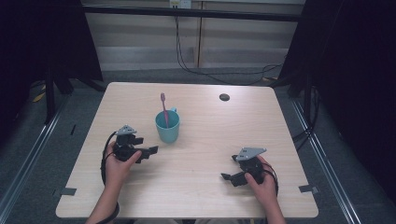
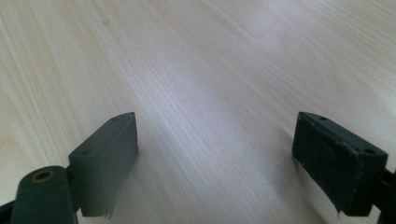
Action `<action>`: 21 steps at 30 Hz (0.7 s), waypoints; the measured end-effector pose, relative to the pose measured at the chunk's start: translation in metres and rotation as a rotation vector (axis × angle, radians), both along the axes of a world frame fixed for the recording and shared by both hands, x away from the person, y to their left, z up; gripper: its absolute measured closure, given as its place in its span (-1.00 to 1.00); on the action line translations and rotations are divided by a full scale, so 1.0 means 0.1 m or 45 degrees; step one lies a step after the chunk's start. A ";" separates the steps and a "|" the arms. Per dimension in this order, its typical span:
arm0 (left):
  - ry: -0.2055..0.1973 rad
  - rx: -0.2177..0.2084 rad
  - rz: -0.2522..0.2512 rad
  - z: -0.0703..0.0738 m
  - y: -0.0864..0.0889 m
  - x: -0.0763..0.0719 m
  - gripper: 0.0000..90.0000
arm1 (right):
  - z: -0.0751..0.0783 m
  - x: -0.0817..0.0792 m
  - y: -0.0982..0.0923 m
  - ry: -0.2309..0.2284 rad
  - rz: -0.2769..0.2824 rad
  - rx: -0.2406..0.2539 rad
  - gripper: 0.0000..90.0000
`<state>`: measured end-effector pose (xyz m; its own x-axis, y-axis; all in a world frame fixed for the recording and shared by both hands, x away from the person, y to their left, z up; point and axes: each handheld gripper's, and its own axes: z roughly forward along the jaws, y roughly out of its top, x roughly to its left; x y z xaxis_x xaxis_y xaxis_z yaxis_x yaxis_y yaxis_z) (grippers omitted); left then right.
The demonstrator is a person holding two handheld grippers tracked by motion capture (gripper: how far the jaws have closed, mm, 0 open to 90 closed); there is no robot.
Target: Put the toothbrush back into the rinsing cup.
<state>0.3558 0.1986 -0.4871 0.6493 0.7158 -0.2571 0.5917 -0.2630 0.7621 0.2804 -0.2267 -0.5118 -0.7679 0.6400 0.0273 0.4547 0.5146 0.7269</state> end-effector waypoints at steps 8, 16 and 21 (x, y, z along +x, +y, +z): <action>0.003 0.037 -0.038 -0.08 -0.03 -0.05 -0.62 | 0.00 0.00 0.00 0.000 0.002 0.000 -0.69; -0.004 0.094 -0.068 -0.14 -0.06 -0.10 -0.62 | 0.00 0.00 0.00 0.001 0.003 0.001 -0.69; -0.005 0.119 -0.072 -0.16 -0.08 -0.12 -0.61 | 0.00 0.00 0.00 0.000 0.003 0.000 -0.69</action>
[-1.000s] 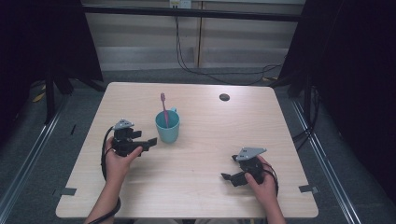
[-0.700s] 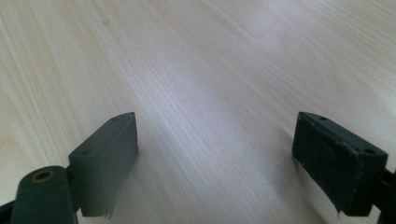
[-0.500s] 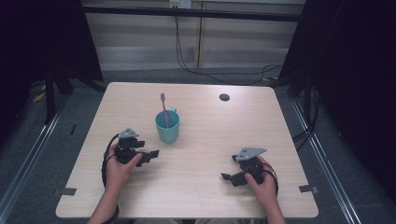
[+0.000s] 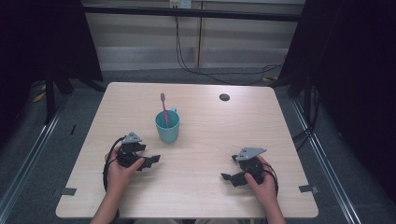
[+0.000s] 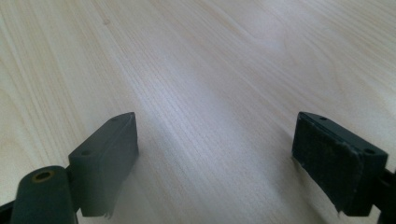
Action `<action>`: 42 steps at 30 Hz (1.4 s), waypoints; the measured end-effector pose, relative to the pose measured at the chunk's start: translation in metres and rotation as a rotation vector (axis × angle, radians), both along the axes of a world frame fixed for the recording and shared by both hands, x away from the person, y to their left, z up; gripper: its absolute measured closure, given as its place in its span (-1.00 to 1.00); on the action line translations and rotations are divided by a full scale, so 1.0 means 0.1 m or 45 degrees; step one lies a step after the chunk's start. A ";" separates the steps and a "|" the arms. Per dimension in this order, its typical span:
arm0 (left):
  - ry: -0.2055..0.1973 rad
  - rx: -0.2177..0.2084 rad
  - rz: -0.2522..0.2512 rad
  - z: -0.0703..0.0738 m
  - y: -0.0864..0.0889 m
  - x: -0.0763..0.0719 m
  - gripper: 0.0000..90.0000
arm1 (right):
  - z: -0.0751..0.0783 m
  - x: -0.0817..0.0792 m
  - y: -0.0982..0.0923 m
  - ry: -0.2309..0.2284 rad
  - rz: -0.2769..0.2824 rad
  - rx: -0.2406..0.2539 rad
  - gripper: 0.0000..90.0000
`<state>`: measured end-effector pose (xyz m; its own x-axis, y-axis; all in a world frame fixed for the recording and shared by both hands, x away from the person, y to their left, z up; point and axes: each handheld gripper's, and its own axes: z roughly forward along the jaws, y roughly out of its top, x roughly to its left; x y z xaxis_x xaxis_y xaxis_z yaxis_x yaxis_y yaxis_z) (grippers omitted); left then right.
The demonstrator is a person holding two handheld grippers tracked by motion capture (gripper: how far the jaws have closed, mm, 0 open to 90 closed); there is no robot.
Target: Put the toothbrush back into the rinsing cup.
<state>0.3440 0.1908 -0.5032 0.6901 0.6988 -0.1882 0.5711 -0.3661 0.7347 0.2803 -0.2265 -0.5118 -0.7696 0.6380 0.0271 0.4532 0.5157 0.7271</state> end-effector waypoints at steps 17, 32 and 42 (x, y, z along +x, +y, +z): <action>-0.043 0.049 -0.030 -0.05 -0.04 -0.03 -0.63 | 0.00 0.00 0.00 0.000 -0.001 0.000 -0.69; -0.104 0.140 -0.061 -0.06 -0.08 -0.07 -0.66 | 0.00 0.00 0.00 0.000 0.001 0.000 -0.69; -0.110 0.156 -0.057 -0.06 -0.09 -0.09 -0.66 | 0.00 0.00 0.00 0.001 0.005 -0.001 -0.69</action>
